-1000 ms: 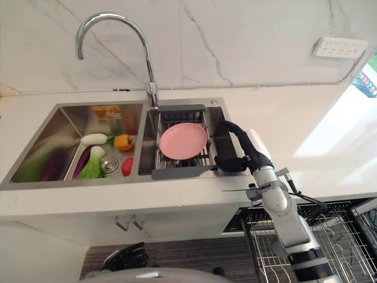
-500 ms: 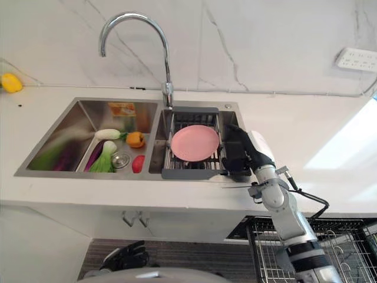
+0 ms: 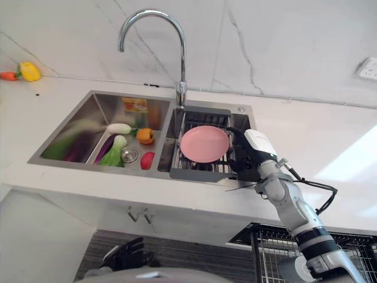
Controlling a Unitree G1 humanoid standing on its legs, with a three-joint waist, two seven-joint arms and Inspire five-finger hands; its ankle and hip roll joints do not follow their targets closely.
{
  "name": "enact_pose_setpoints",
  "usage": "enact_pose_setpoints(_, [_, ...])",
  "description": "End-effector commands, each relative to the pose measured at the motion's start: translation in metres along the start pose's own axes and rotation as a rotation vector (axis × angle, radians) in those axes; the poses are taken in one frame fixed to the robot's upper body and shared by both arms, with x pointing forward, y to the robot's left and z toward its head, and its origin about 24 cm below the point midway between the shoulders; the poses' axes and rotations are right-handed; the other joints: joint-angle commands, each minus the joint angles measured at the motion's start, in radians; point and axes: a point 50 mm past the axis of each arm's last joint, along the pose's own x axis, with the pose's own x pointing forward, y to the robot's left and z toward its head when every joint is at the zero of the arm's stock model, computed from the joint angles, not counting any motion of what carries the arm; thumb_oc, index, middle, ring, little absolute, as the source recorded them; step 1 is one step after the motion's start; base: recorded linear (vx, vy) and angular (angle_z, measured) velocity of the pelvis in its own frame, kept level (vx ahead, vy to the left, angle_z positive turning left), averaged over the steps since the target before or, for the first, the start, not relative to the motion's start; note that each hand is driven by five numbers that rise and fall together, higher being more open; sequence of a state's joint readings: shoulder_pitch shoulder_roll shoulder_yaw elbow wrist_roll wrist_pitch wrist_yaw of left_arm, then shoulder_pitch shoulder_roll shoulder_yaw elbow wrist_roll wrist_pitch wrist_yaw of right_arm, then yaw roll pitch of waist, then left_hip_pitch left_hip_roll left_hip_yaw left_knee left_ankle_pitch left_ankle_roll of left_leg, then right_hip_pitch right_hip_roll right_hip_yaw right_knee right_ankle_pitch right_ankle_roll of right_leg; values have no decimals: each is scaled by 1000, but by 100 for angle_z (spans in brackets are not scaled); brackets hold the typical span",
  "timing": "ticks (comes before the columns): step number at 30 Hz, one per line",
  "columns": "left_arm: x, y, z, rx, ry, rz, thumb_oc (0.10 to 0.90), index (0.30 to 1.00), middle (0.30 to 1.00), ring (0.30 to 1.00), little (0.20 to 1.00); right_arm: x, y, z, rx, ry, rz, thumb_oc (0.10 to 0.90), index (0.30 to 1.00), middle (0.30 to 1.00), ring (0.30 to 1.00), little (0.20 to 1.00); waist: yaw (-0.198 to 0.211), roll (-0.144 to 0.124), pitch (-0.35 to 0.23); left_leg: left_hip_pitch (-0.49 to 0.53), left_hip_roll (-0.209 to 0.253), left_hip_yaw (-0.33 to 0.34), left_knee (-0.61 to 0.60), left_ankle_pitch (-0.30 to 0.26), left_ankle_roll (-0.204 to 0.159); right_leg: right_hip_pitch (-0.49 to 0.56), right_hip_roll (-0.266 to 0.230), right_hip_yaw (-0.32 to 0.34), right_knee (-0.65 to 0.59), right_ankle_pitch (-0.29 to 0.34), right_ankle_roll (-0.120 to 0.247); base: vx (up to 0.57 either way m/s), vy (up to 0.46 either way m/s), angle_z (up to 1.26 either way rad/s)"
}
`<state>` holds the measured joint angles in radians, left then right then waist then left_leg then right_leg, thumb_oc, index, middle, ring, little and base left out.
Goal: Place the dishes in the dishwasher.
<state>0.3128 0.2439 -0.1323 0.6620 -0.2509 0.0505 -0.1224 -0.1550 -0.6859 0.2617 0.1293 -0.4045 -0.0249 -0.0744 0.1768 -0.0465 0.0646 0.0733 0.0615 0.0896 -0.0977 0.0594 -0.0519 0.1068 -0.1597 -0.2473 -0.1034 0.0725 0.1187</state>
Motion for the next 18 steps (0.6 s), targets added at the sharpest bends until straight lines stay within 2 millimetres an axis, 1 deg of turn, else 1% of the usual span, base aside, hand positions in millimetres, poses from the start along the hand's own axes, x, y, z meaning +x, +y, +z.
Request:
enact_pose_setpoints(1, [-6, 7, -29, 144, 125, 32, 800, 900, 900, 900, 900, 26, -61, 33, -192, -193, -178, 800, 900, 900, 900, 900, 68, -1, -10, -39, -3, -68, 10, -71, 15, 40, -105, -41, 38, -52, 115, 24, -3, 12])
enact_pose_setpoints(4, [-5, 7, -31, 148, 134, 35, 800, 900, 900, 900, 900, 28, -61, 34, -223, -203, -169, 800, 900, 900, 900, 900, 72, -3, -11, -40, -4, -74, 10, -70, 14, 42, -105, -47, 37, -53, 115, 24, 1, 14])
enact_pose_setpoints(9, [-3, 7, -29, 163, 131, 45, 800, 900, 900, 900, 900, 34, -59, 37, -252, -216, -154, 800, 900, 900, 900, 900, 79, -2, -12, -41, -3, -81, 10, -69, 11, 48, -106, -59, 35, -54, 113, 13, -3, 6])
enact_pose_setpoints(13, [-4, 6, -27, 161, 116, 37, 800, 900, 900, 900, 900, 37, -59, 39, -366, -235, -118, 800, 900, 900, 900, 900, 85, -2, -13, -44, -4, -88, 10, -67, 9, 52, -106, -69, 33, -55, 112, 11, -7, 7])
enact_pose_setpoints(14, [-4, 6, -25, 164, 104, 28, 800, 900, 900, 900, 900, 39, -59, 36, -415, -225, -92, 800, 900, 900, 900, 900, 89, -3, -13, -47, -4, -91, 10, -67, 8, 55, -106, -74, 32, -55, 112, 9, -10, 11])
enact_pose_setpoints(18, [-6, 4, -22, 166, 88, 14, 800, 900, 900, 900, 900, 42, -56, 35, -450, -224, -61, 800, 900, 900, 900, 900, 90, -1, -13, -49, -3, -94, 10, -66, 7, 56, -105, -79, 29, -53, 112, 6, -7, 7])
